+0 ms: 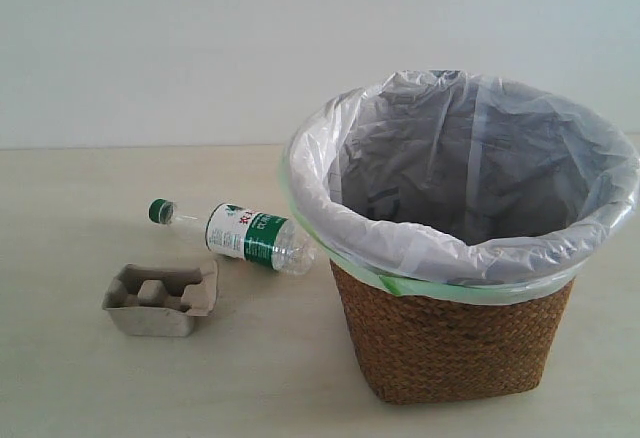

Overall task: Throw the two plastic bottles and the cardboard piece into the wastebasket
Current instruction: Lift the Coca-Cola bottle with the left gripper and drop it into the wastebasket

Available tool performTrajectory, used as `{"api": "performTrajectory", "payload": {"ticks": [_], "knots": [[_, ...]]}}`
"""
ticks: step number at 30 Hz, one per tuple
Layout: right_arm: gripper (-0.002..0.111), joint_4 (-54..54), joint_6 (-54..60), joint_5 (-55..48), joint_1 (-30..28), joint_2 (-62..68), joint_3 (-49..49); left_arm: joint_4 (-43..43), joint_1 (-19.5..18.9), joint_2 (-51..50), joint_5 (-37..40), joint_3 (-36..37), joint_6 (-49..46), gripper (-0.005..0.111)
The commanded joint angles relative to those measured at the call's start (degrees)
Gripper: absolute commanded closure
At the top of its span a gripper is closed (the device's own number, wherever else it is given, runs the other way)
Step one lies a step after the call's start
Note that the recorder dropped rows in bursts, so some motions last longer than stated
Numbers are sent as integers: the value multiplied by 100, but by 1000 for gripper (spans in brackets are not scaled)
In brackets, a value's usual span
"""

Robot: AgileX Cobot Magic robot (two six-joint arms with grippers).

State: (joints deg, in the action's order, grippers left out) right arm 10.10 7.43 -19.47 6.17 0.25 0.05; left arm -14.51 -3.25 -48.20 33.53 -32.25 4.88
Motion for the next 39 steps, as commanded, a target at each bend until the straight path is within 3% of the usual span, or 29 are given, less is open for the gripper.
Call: {"api": "performTrajectory", "payload": {"ticks": [1,4,9,13,17,24,33,35,37,38,39], "knots": [[108,-29,23,30,-30,-25,-5,-2242,-383,-9,984,-5,1780,103],[108,-29,23,30,-30,-25,-5,-2755,-454,-175,1432,-16,2125,103],[108,-29,23,30,-30,-25,-5,-1973,-454,-673,719,-87,1904,103],[108,-29,23,30,-30,-25,-5,-699,-444,-1150,18,-276,1359,103],[108,-29,23,30,-30,-25,-5,664,-163,-1768,-330,-567,117,103],[108,-29,23,30,-30,-25,-5,723,-67,-2400,-329,-780,325,103],[108,-29,23,30,-30,-25,-5,844,-67,-2429,-519,-780,325,103],[108,-29,23,30,-30,-25,-5,1559,-41,-2502,-580,-1007,69,103],[108,-29,23,30,-30,-25,-5,3963,457,-2724,-450,-1674,-1725,103],[108,-29,23,30,-30,-25,-5,6543,1013,-2954,-210,-2243,-3833,101],[108,-29,23,30,-30,-25,-5,8168,1530,-3233,375,-2842,-5209,93]]}}
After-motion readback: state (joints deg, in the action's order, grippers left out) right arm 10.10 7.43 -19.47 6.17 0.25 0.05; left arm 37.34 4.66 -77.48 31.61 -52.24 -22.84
